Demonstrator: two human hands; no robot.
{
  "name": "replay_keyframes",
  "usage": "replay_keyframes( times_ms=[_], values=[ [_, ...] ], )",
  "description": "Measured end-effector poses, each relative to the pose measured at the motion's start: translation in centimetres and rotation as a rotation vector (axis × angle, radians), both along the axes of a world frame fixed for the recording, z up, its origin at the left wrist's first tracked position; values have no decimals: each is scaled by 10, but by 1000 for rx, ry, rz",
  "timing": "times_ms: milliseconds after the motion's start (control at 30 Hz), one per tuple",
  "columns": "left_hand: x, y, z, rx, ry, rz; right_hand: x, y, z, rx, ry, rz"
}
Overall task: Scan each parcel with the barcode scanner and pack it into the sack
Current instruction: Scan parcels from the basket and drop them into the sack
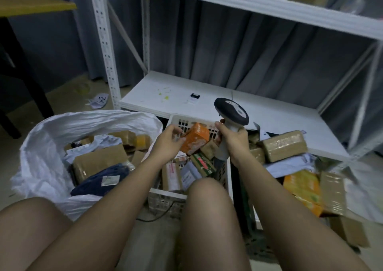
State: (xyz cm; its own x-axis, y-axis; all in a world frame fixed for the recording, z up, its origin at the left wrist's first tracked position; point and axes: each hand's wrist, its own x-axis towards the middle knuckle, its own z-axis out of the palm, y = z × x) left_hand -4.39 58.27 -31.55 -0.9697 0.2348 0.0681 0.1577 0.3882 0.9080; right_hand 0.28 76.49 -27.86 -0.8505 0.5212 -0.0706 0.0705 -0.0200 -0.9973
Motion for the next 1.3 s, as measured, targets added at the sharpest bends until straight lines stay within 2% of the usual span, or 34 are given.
replay_keyframes(
  times_ms=[233, 500, 667, 767, 967, 1033, 1200, 1300],
  values=[
    [-51, 53, -19, -66, -40, -30, -30, 46, -43, 3, -159, -8],
    [-141, 122, -88, -99, -207, -46, -110, 87, -124, -70, -259, -36],
    [-194, 160, -133, -168, -135, 64, -169, 106, -165, -81, -266, -109],
    [-227, 179, -167, -217, -107, 50, -200, 115, -190, -66, -269, -152],
    [-271, 196, -227, -469, -15, -13, -231, 128, -223, -112, -313, -179],
    [-275, 196, -235, -519, -28, -28, -234, 129, -228, -121, -319, -168],
    [-279, 181, -235, -489, -4, 136, -237, 133, -230, -170, -293, -149],
    [-277, 175, -232, -505, -24, 157, -236, 133, -229, -177, -287, -130]
  ],
)
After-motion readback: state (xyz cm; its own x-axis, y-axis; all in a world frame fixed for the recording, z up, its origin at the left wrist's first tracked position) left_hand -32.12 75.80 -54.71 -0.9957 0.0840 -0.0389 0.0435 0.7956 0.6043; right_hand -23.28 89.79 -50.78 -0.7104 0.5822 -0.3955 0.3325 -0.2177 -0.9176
